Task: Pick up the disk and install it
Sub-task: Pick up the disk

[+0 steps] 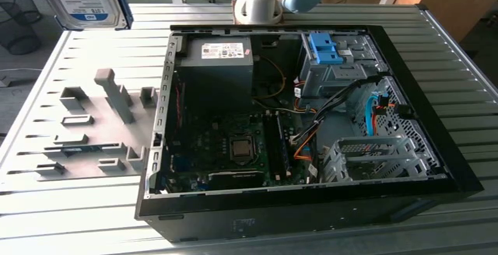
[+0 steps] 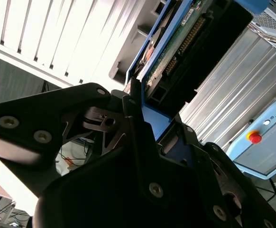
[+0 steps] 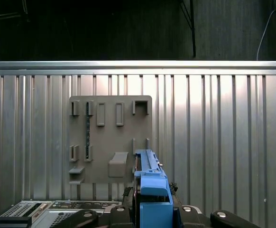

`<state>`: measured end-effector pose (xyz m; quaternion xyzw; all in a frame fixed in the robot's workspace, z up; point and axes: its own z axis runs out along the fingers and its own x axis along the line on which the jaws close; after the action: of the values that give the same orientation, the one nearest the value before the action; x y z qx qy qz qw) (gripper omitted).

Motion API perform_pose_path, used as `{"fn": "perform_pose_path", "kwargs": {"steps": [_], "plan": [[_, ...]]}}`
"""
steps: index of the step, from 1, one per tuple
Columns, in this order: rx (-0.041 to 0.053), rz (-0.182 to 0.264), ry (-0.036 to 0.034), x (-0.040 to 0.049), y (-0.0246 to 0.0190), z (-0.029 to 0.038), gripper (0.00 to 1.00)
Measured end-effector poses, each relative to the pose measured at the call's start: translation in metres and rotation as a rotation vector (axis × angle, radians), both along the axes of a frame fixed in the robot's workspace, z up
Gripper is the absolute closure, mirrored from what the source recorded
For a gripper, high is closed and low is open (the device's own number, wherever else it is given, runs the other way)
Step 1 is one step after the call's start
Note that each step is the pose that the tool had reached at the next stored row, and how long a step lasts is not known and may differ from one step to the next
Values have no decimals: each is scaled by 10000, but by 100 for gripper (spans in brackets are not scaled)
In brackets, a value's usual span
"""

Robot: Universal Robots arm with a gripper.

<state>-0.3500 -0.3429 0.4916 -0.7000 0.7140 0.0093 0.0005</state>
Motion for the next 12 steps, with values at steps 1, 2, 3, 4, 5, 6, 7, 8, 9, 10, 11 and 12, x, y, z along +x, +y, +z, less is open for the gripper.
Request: {"fn": "perform_pose_path", "kwargs": {"steps": [1,2,3,4,5,6,7,8,9,10,11,12], "plan": [[0,0,0,10,0,0,64],[0,0,0,20,0,0,64],[0,0,0,31,0,0,64],[0,0,0,42,0,0,64],[0,0,0,54,0,-1,64],[0,0,0,66,0,-1,64],[0,0,0,76,0,-1,64],[0,0,0,86,0,-1,64],[0,0,0,97,0,0,64],[0,0,0,107,0,0,64],[0,0,0,117,0,-1,64],[0,0,0,128,0,-1,64]]}}
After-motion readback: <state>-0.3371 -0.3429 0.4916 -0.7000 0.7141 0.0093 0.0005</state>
